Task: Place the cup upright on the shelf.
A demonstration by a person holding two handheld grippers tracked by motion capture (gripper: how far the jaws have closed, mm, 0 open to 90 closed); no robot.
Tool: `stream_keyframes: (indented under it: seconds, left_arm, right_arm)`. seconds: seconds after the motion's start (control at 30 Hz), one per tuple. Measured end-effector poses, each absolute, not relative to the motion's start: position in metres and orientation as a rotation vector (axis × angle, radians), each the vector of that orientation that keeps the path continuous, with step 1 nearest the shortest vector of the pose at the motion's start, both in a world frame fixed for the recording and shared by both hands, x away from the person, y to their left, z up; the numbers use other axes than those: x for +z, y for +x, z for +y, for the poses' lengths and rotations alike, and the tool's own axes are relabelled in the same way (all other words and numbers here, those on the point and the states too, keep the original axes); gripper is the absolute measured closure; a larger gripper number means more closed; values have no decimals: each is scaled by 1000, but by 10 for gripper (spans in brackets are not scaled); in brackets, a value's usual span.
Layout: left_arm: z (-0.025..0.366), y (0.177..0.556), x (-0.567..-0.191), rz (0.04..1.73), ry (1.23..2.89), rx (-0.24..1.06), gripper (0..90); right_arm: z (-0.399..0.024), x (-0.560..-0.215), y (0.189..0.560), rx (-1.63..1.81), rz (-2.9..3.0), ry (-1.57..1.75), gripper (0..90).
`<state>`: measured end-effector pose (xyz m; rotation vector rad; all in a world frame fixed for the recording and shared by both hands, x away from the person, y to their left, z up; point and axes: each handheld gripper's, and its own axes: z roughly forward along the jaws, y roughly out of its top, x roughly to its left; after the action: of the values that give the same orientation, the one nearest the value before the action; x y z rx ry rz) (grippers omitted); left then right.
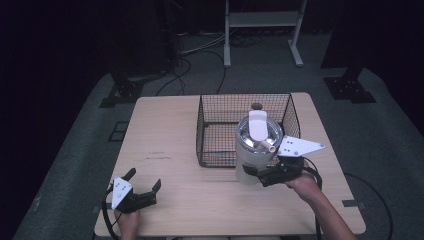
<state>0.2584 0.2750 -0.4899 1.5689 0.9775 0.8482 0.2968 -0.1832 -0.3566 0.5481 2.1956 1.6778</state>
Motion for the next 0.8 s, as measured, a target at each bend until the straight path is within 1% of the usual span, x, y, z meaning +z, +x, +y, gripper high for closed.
stream_keyframes:
  seconds: [0.33,0.8]
  left_arm:
    - [275,258,-490,979,1562,843,0]
    - [275,259,-490,980,1559,843,0]
  right_arm:
    - [-177,-336,312,1693,2165,519,95]
    - [-168,-309,354,1665,2176,509,95]
